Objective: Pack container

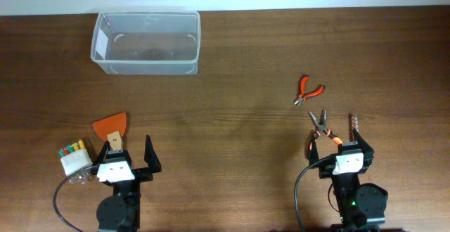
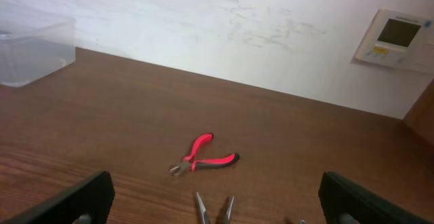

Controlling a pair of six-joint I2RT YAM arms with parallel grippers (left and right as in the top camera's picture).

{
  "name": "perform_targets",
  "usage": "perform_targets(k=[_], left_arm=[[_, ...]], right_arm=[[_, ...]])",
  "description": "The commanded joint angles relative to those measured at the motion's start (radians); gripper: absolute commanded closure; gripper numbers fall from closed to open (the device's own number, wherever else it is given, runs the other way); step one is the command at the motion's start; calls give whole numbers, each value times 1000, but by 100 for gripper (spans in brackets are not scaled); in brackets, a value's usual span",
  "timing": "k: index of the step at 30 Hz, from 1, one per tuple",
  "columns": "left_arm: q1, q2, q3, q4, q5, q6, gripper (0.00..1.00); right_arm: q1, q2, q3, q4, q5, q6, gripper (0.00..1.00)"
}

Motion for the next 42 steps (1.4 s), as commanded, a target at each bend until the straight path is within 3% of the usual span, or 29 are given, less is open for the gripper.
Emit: perform_targets(k=[1,6,12,17,22,27,33,42], left_arm=[[-4,-6,-3,-3,-7,-10,1],[-4,-6,-3,-3,-7,-10,1],[-4,-6,5,-6,3,-10,1],[-4,37,130,-98,19,-10,1],[-4,225,358,-276,27,-10,1],[-4,557,643,-373,73,-10,1],[-4,982,1074,-660,72,-10,1],[2,1472,1702,-1200,73,69,1]], right_arm=[[-6,-6,-5,-6,12,44,2],[-6,-6,-5,-6,12,182,2],[-6,-6,-4,3,-24,447,1],[-6,-6,19,66,-149,457,1],[-6,39,96,54,-175,455,2],[-6,236,280,-6,-255,449,2],[-6,612,687,-311,-316,448,1],[-6,1141,1394,-1151,-273,396,2]])
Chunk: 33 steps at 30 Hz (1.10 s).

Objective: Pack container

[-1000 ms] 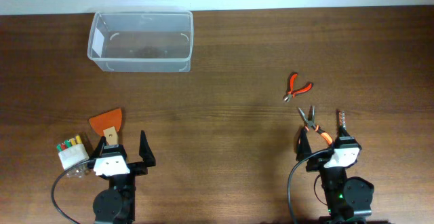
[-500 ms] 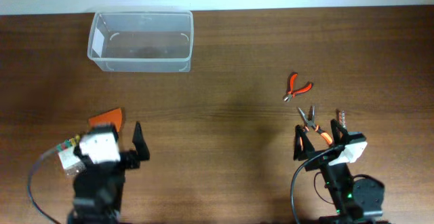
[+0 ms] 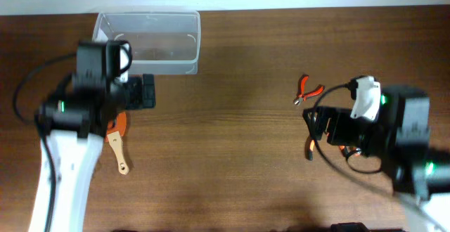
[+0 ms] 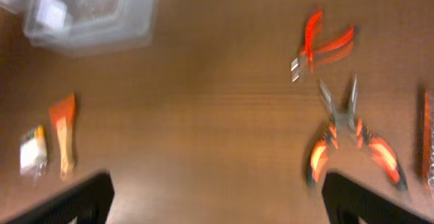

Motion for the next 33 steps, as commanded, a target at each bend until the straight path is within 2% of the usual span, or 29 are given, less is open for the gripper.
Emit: perform_targets(k=[1,6,9,11,13,14,16,19,25,27,30,33], left_arm=[[2,134,185,-135,8,55,1],[2,205,237,-129,33,69,1],[2,223,237,-51,44,70,2],[2,240,240,32,45,74,21],[2,271,254,116,53,75,32],[2,312,275,180,61,73,51],[0,363,302,222,64,72,64],[-8,462,355,259,63,72,67],[-43,637,427,362,63,72,86],[-57,679,434,401,63,72,88],[-77,731,434,447,63,59,98],[-92,774,434,466,63,57,98]], right_arm=[[-6,173,211,-173,42,-40,2],[-6,309,294,-209,-37,-79,1],[-6,335,296,-192,5,-112,7],[-5,342,296,-168,45,-133,10],[-5,342,296,-146,86,-134,11],[-3,342,296,-135,100,-163,17],[8,342,296,-133,102,-179,21],[39,342,296,-130,124,-214,21],[136,342,296,-122,212,-223,27],[168,342,296,-116,212,-223,31],[204,342,296,-111,213,-224,36],[223,342,296,-112,213,-224,48]])
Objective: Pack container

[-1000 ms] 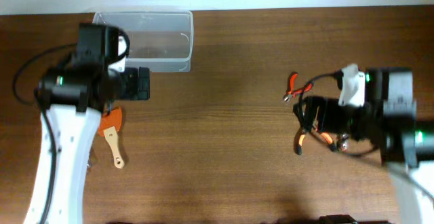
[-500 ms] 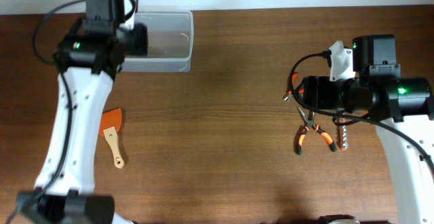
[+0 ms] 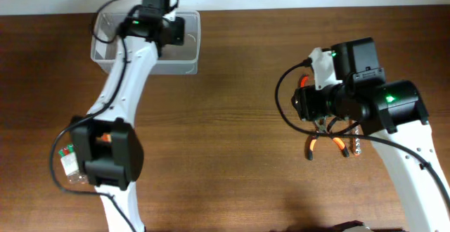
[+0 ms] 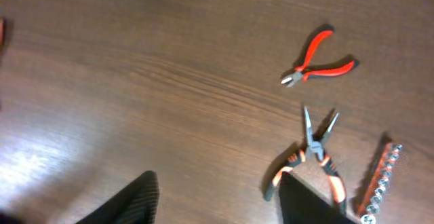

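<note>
The clear plastic container point(image 3: 184, 62) stands at the back left. My left gripper point(image 3: 159, 31) hangs over it, fingers apart, nothing seen between them. On the right lie small red pliers point(image 4: 317, 56), orange-and-black needle-nose pliers point(image 4: 315, 155) and a strip of bits point(image 4: 378, 182). My right gripper point(image 4: 218, 203) hovers above the table just left of the needle-nose pliers, open and empty. In the overhead view the right arm covers most of the red pliers point(image 3: 304, 83). The orange scraper is hidden.
A small white box of coloured sticks point(image 3: 68, 158) sits at the front left beside the left arm's base. The left arm stretches across the left side of the table point(image 3: 225, 155). The right arm's cable loops above the tools.
My left gripper has moved from beside the container's front to over it. The right gripper has moved back and is lower over the pliers, which look closer in the wrist view.
Both arms rested folded at the front edge, grippers open, with the scraper and stick box at left and the tools at right. Then both were raised over the table. Now the left reaches the container and the right hovers by the pliers, nothing picked up.
</note>
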Controlling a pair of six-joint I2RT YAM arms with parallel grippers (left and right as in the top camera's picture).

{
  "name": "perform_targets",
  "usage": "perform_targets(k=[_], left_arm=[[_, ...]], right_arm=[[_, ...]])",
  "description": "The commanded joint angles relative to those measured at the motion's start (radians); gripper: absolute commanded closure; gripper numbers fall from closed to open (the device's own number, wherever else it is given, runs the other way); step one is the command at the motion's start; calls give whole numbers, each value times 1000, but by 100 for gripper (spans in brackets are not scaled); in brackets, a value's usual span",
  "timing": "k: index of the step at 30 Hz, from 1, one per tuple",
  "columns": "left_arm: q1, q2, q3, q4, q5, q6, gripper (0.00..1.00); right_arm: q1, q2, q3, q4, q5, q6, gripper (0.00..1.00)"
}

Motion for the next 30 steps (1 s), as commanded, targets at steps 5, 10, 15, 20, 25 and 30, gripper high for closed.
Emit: perform_targets(k=[5,10,15,20,25,30], left_arm=[[-21,99,27,18,11,-11,98],[-31,152,27,-26,11,-11,98],[-49,163,27,-57,12,-10,98],[-79,163,27,-86,12,-11,98],[-111,163,27,-102,12,-11,98],[-140,163,27,-126,13,-11,98]], right_arm=[[21,-5,21,3,24,-7,58],[21,-5,21,4,24,-10,71],[21,-5,21,9,29,-10,88],[21,-5,21,10,50,-10,88],[21,-5,21,10,50,-10,88],[21,-5,21,10,50,-10,88]])
